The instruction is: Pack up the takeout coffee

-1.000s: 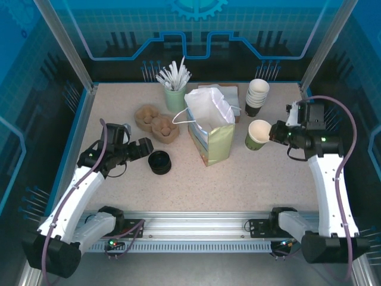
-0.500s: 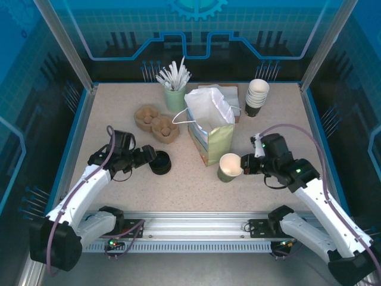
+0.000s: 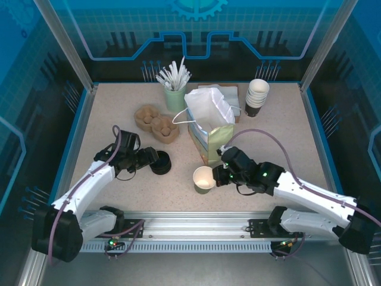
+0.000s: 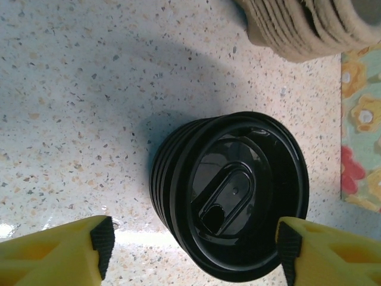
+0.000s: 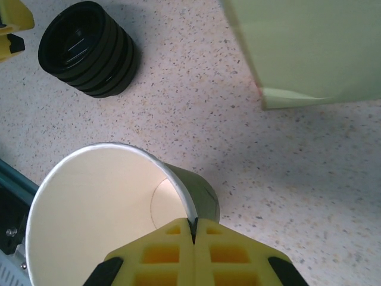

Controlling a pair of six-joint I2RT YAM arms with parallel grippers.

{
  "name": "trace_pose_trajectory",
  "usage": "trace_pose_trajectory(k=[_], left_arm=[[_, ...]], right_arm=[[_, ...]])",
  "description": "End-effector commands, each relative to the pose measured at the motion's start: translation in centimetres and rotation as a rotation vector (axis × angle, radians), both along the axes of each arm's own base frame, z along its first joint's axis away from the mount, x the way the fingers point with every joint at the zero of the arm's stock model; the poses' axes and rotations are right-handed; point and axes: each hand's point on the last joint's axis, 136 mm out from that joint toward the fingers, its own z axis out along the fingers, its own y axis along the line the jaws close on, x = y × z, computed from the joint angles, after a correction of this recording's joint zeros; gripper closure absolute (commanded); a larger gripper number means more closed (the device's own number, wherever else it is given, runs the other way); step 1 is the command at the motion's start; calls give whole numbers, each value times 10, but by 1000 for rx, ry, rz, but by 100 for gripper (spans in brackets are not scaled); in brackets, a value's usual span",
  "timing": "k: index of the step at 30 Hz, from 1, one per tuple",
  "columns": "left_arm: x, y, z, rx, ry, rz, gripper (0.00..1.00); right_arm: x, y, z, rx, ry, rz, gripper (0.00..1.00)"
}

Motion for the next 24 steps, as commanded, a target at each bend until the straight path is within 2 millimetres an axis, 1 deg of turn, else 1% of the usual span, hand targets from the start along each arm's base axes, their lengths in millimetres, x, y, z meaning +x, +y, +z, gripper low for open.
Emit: trace_pose_trajectory(k=[1, 7, 8, 10, 18, 24], left_arm=[[-2, -2, -8, 9, 23, -14, 29], [1, -5, -11, 21, 36, -28, 40], [2, -6, -11, 23, 37, -31, 42], [3, -6, -12, 31, 42, -36, 46], [4, -7, -16, 55, 56, -46, 59], [6, -7, -15, 60, 55, -47, 63]], right_arm=[[13, 23, 21, 60, -63, -30, 100], [18, 45, 15, 48, -56, -24, 100], [18, 46, 11, 38, -52, -26, 100], [23, 52, 18, 45, -60, -31, 100], [31, 58, 10, 3, -52, -52, 100], [35, 62, 4, -18, -44, -56, 100]])
